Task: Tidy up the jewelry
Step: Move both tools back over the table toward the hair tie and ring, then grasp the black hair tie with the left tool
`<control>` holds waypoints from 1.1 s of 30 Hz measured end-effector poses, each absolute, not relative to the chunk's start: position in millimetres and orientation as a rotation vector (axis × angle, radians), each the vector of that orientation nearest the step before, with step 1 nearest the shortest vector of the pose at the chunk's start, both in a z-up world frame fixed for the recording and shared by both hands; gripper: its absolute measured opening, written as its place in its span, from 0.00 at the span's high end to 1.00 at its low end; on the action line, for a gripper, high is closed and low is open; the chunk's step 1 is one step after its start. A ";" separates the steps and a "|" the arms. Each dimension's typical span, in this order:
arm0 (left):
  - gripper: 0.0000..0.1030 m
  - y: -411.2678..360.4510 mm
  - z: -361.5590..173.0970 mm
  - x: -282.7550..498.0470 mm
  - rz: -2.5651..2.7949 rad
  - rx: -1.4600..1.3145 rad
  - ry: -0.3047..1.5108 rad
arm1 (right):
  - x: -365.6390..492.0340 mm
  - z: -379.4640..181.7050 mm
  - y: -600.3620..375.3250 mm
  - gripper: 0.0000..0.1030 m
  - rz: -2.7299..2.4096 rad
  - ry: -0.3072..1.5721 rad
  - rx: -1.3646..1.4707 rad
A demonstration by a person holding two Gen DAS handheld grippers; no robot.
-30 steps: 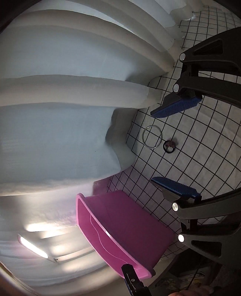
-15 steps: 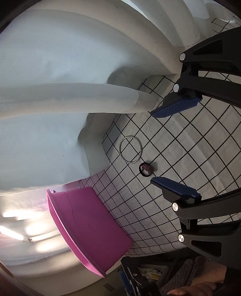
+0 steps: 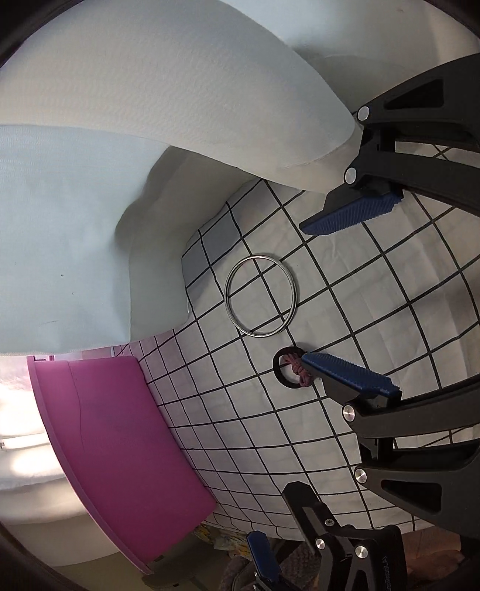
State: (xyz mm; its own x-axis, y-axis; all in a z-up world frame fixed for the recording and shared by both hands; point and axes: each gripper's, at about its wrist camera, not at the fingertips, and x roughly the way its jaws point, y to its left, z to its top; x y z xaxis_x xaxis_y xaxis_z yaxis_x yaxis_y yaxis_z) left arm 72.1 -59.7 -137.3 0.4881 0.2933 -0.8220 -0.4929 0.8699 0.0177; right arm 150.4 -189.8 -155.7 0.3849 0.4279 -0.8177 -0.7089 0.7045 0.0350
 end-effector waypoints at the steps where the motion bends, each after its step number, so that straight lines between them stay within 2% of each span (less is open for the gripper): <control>1: 0.05 -60.0 -141.9 76.2 0.486 -0.242 0.950 | 154.4 -160.5 -186.7 0.38 0.755 0.922 -0.361; 15: 0.05 -64.3 -174.9 102.6 0.539 -0.300 0.958 | 188.6 -195.2 -164.3 0.38 0.862 0.900 -0.465; 26: 0.05 -75.7 -183.8 114.6 0.498 -0.306 0.958 | 219.2 -198.7 -159.6 0.34 0.890 0.879 -0.428; 33: 0.05 -81.8 -191.4 124.0 0.488 -0.293 0.963 | 230.9 -201.4 -159.3 0.28 0.918 0.870 -0.453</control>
